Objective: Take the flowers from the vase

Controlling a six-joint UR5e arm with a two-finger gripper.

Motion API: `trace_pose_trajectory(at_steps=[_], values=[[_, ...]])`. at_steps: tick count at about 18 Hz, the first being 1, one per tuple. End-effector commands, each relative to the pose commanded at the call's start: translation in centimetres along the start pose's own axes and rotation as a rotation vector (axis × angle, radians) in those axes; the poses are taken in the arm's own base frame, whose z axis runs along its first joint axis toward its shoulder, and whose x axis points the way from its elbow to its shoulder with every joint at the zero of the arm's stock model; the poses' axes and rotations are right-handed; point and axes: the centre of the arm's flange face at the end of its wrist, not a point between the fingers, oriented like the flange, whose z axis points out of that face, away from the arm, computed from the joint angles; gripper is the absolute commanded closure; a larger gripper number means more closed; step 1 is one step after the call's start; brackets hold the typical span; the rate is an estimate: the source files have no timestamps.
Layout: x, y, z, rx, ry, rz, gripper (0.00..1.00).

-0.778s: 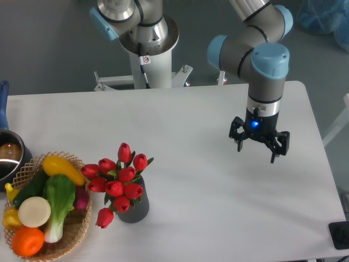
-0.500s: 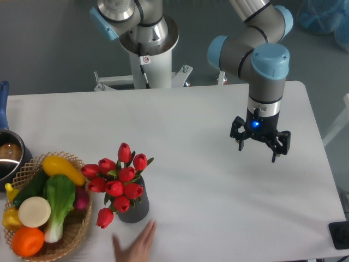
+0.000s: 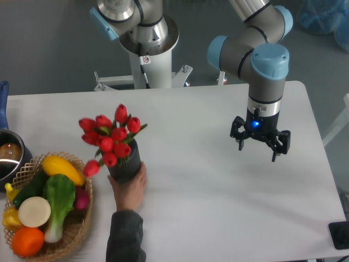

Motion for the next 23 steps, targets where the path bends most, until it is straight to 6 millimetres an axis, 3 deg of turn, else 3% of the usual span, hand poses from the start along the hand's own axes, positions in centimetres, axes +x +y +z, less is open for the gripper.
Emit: trace_pose_trajectory(at_steps=[3,7,10,13,18,23], values=[[0.7,0.3,0.1,0.000,0.008,-0.001,0.00],[3.8,0.0,-0.9,0.057,0.039,0.009,0.00],[7.0,-0.7,-3.2,0.230,0.086,0.005,0.00],[8.3,-0.4,-4.7,0.263,0.083,0.000,0.00],[10.6,-1.9,-6.2,0.403,0.129,0.010,0.00],[15.6,-3.6,-7.5,0.470,0.169,0.070,0.00]])
